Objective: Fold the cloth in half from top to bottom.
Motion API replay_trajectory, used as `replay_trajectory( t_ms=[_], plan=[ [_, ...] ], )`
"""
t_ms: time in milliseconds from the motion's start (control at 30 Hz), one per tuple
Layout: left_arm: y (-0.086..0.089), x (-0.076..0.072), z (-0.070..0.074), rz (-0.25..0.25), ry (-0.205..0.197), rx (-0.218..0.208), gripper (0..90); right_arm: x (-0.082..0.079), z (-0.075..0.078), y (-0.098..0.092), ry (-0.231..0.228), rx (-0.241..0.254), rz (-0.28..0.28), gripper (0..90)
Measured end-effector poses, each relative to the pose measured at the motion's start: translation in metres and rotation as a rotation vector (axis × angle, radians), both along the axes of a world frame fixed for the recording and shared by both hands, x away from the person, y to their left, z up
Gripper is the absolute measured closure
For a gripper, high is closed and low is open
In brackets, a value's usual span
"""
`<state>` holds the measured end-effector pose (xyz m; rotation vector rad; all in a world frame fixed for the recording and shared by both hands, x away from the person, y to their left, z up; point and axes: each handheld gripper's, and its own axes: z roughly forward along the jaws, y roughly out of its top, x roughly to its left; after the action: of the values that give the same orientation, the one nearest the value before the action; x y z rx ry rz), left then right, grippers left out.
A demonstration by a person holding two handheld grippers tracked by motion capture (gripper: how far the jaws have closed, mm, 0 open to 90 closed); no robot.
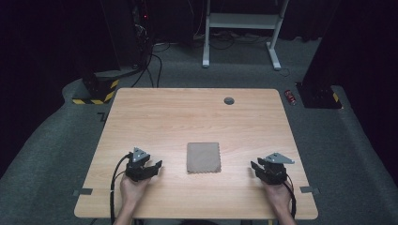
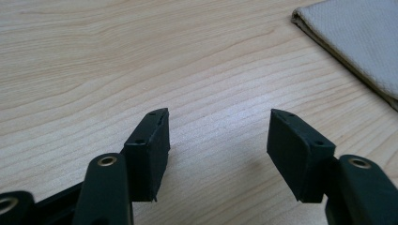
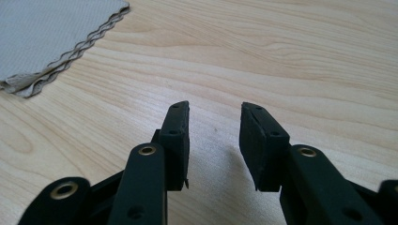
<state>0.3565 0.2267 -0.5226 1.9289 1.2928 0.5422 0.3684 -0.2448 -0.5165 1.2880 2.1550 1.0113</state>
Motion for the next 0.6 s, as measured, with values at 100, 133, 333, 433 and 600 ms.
replay_trajectory(
  t_ms=[100,133,333,433,600],
  plan=[
    [-0.0002,0.0002,-0.0014,0.001,0.005,0.017,39.7,-0.0003,-0.0014,-0.0002,0.004,-0.012,0.000,62.7],
    [-0.0003,0.0003,-0.0020,0.002,0.006,0.018,39.7,-0.0004,-0.0019,0.0001,0.006,-0.015,-0.003,62.6],
    [0.0012,-0.0001,-0.0039,0.007,0.007,0.019,39.6,-0.0010,-0.0050,-0.0007,0.017,-0.023,-0.004,62.1],
    [0.0016,-0.0004,-0.0045,0.010,0.003,0.020,39.6,-0.0013,-0.0053,-0.0003,0.015,-0.035,0.000,61.9],
    [0.0000,0.0000,-0.0048,0.011,0.000,0.032,38.4,-0.0015,-0.0055,0.0004,0.024,-0.041,-0.004,59.7]
  ],
)
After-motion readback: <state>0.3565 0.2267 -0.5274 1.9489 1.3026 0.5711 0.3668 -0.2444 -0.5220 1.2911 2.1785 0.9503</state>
